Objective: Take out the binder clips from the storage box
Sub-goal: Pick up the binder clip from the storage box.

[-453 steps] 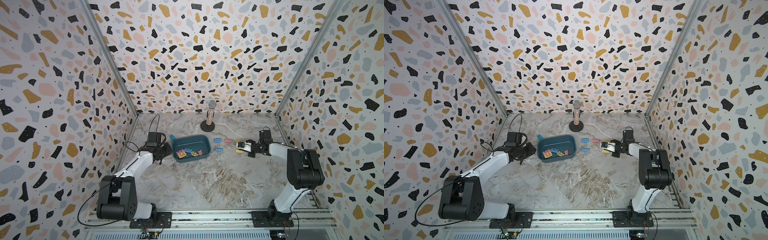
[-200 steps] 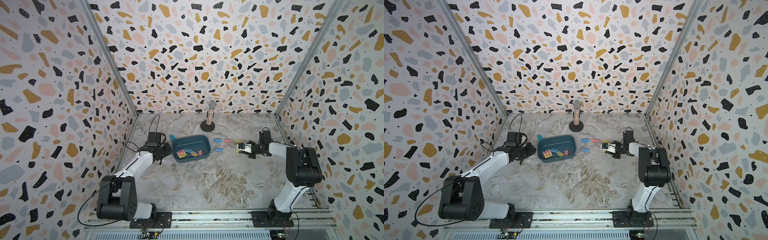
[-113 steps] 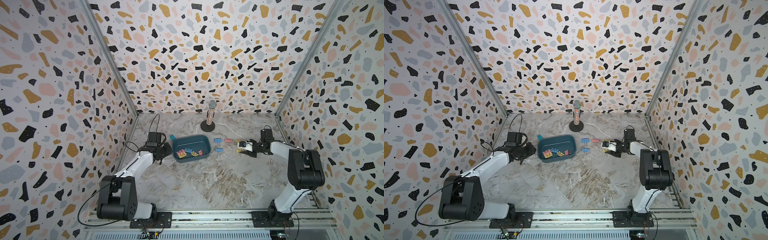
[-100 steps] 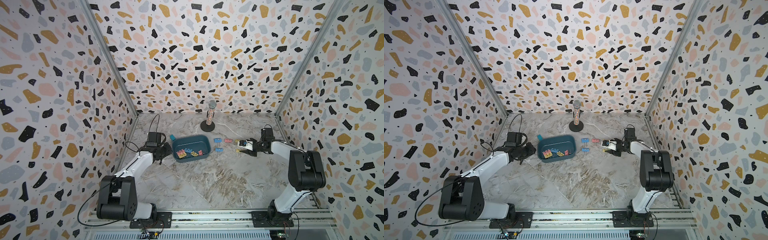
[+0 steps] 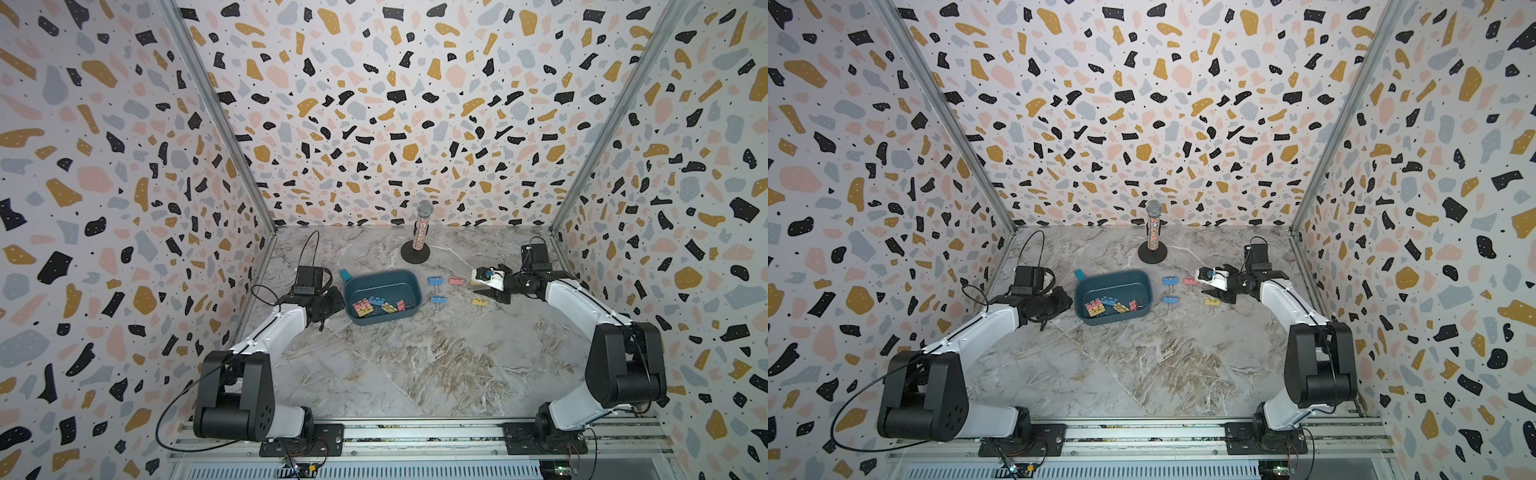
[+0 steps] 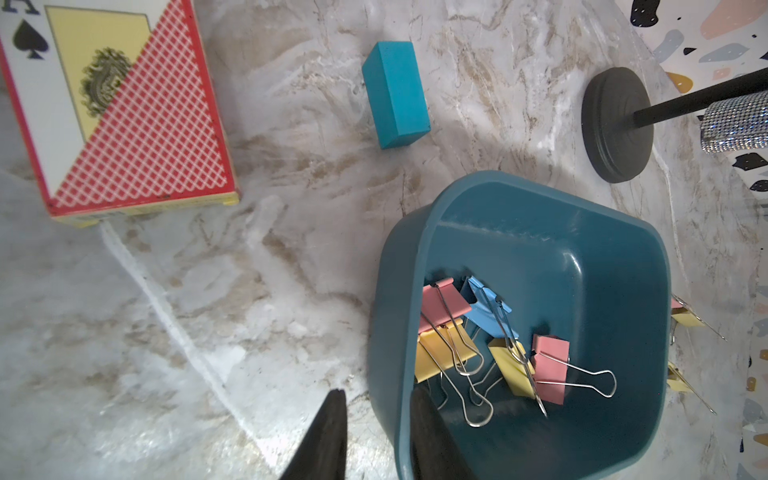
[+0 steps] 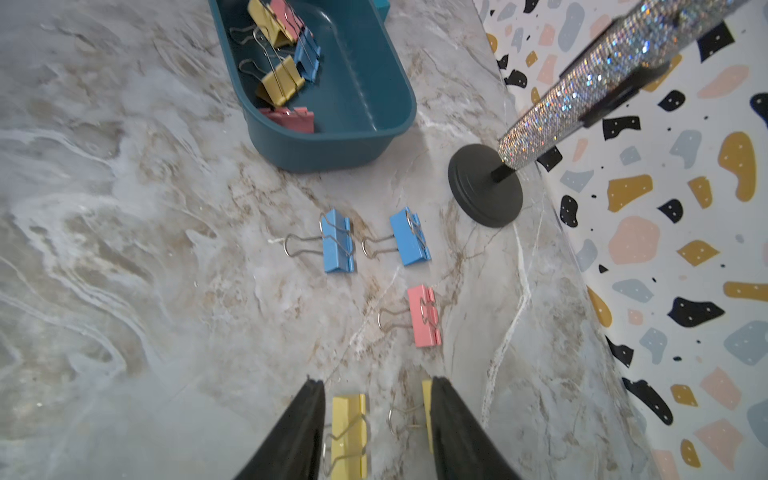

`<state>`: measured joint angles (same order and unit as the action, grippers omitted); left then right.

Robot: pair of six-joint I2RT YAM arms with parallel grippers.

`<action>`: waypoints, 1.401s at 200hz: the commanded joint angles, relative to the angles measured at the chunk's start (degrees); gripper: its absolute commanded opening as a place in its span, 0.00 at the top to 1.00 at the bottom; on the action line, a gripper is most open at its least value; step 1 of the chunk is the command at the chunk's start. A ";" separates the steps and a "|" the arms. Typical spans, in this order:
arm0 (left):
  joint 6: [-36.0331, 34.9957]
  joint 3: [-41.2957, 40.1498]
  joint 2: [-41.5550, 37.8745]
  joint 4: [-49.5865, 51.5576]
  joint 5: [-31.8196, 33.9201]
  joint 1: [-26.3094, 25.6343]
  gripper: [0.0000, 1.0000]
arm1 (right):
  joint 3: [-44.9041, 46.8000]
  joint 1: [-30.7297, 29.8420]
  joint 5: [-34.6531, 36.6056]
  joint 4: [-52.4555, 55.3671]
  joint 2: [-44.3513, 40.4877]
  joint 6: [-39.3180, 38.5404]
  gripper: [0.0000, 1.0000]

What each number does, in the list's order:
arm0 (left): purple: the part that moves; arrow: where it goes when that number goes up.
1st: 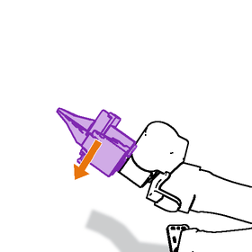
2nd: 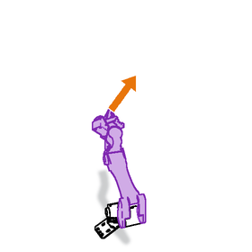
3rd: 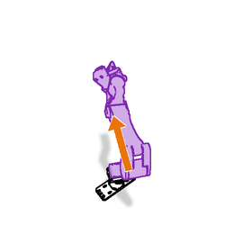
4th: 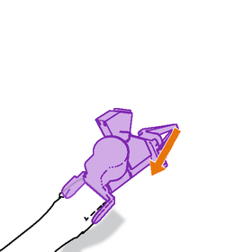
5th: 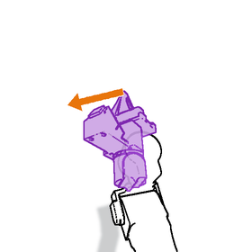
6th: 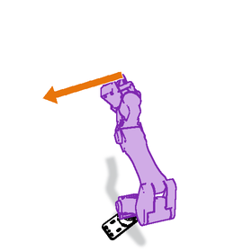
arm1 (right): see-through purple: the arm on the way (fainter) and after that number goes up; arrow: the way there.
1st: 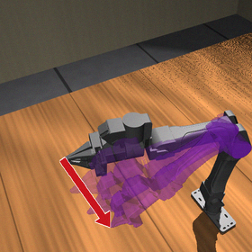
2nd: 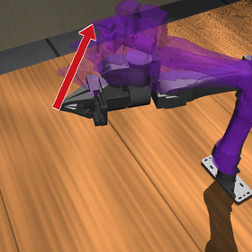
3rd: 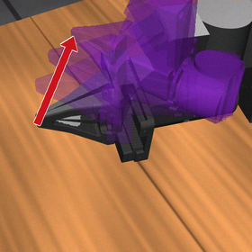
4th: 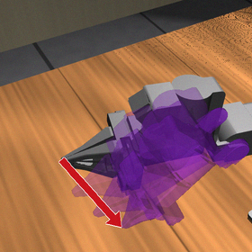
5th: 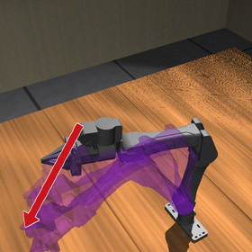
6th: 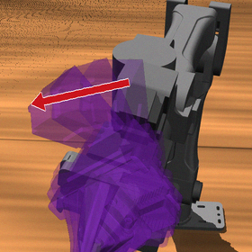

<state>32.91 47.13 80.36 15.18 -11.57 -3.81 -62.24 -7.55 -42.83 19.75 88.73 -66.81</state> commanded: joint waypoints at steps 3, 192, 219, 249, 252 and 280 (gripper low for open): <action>0.41 -0.64 -1.63 -1.74 -0.24 0.20 0.70 | -2.21 -4.75 1.05 2.67 -2.92 6.48 0.58; 0.16 -0.28 -2.97 -1.38 0.11 0.12 0.70 | -19.70 -29.19 13.15 3.81 11.78 26.38 0.76; 0.05 0.04 -2.83 -1.39 -0.02 0.18 0.70 | -22.45 -33.38 18.37 3.52 15.72 25.68 0.65; -0.47 0.41 -2.59 -1.29 -0.75 0.20 0.70 | -26.00 -35.34 20.44 2.24 20.71 27.16 0.66; -0.41 0.44 -2.68 -1.22 -0.73 0.17 0.70 | -26.28 -35.44 20.50 2.05 21.10 27.39 0.66; -0.70 0.72 -2.62 -1.05 -0.38 0.21 0.70 | -30.21 -36.99 21.70 0.96 25.09 28.63 0.66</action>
<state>33.17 47.03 78.74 14.92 -11.73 -3.81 -88.25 -43.79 -23.70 21.02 112.49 -40.05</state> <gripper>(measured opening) 0.298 0.338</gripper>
